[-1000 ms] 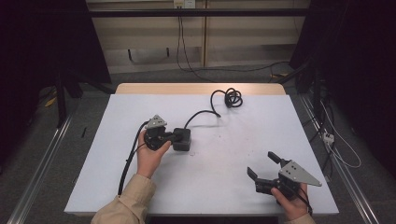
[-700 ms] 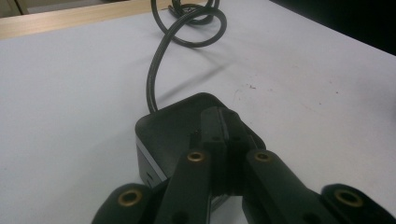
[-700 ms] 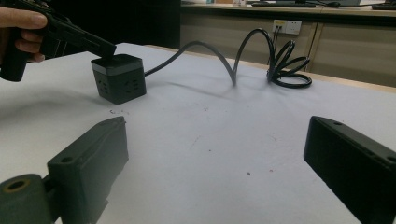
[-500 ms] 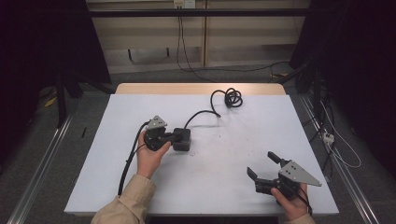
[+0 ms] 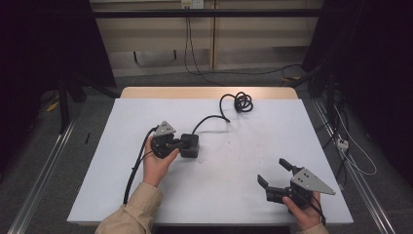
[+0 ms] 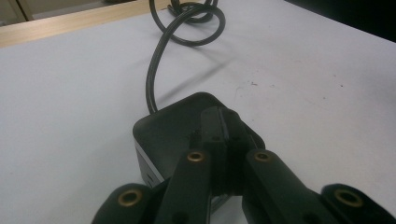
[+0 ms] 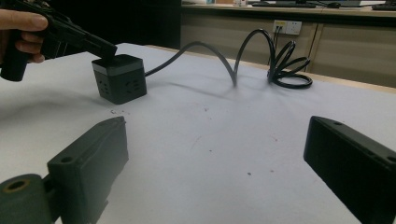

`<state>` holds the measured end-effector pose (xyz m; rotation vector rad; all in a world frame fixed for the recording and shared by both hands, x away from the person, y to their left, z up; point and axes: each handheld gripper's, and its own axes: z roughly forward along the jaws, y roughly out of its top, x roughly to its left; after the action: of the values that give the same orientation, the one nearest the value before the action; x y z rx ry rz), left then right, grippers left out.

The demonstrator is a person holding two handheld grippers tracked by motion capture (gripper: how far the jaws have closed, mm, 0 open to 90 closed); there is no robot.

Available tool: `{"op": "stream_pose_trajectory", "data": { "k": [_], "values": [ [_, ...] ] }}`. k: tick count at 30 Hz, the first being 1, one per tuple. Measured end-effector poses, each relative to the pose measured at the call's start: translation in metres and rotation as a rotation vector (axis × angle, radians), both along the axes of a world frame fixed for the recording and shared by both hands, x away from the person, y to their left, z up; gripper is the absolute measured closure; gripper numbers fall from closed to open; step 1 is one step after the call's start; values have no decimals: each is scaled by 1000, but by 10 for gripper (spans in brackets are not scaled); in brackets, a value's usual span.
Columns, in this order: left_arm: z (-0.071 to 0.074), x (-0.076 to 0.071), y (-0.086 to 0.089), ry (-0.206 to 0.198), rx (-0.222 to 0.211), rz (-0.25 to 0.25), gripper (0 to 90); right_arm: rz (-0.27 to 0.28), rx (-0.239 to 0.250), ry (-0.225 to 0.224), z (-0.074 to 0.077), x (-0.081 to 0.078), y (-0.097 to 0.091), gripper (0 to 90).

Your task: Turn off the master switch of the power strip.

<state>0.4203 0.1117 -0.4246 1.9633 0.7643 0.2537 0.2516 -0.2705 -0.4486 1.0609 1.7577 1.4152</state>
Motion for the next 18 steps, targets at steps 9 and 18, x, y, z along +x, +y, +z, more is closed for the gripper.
{"op": "stream_pose_trajectory", "data": {
  "k": [9,18],
  "values": [
    [0,0,0,1,-1,1,900,2,-1,1,0,0,1,58],
    [-1,0,0,-2,-3,4,900,3,-1,0,0,-1,1,58]
  ]
}}
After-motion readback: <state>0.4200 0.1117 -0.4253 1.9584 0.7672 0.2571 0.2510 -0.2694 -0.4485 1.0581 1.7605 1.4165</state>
